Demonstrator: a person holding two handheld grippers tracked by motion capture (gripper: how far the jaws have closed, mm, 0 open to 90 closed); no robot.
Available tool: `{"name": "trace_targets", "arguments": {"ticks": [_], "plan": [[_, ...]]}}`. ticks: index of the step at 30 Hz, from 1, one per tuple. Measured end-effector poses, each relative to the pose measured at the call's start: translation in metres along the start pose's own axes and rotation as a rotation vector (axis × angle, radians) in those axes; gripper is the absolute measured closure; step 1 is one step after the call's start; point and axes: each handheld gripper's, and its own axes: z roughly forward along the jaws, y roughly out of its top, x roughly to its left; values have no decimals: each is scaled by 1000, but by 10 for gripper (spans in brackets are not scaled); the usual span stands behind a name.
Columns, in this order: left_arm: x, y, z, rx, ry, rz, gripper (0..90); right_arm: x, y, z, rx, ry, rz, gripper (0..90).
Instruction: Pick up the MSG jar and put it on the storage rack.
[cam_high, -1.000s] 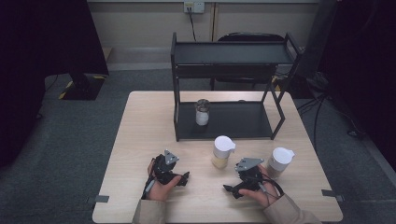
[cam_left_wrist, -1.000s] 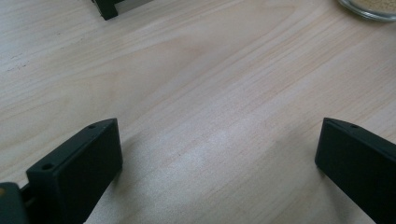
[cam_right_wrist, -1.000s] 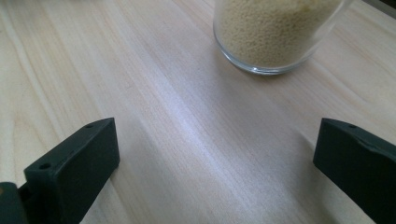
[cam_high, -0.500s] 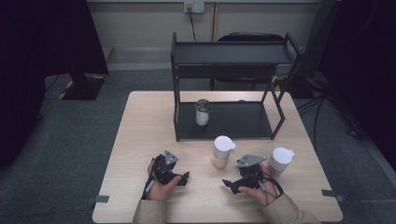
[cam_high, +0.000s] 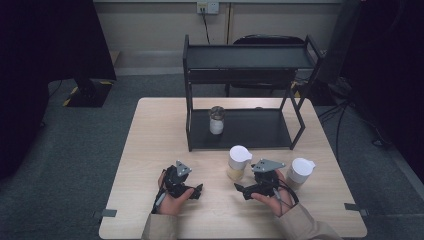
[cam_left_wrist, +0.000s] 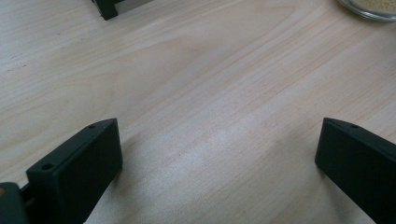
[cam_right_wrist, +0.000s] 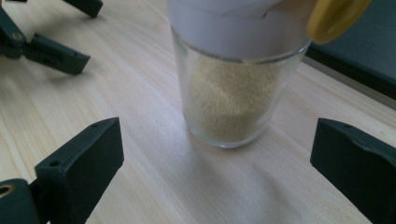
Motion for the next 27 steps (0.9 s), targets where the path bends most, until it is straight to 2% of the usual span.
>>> {"name": "trace_targets", "arguments": {"ticks": [4, 10, 12, 19, 27], "plan": [[0, 0, 0, 0, 0, 0, 0, -2, -4, 4, -32, 6, 39, 84], [0, 0, 0, 0, 0, 0, 0, -2, -7, 10, -75, -12, 60, 138], [0, 0, 0, 0, 0, 0, 0, -2, -7, 12, -95, -11, 58, 155], [0, 0, 0, 0, 0, 0, 0, 6, -5, 20, -103, -29, 10, 187], [0, 0, 0, 0, 0, 0, 0, 8, -7, 27, -130, -57, 14, 230]]}}
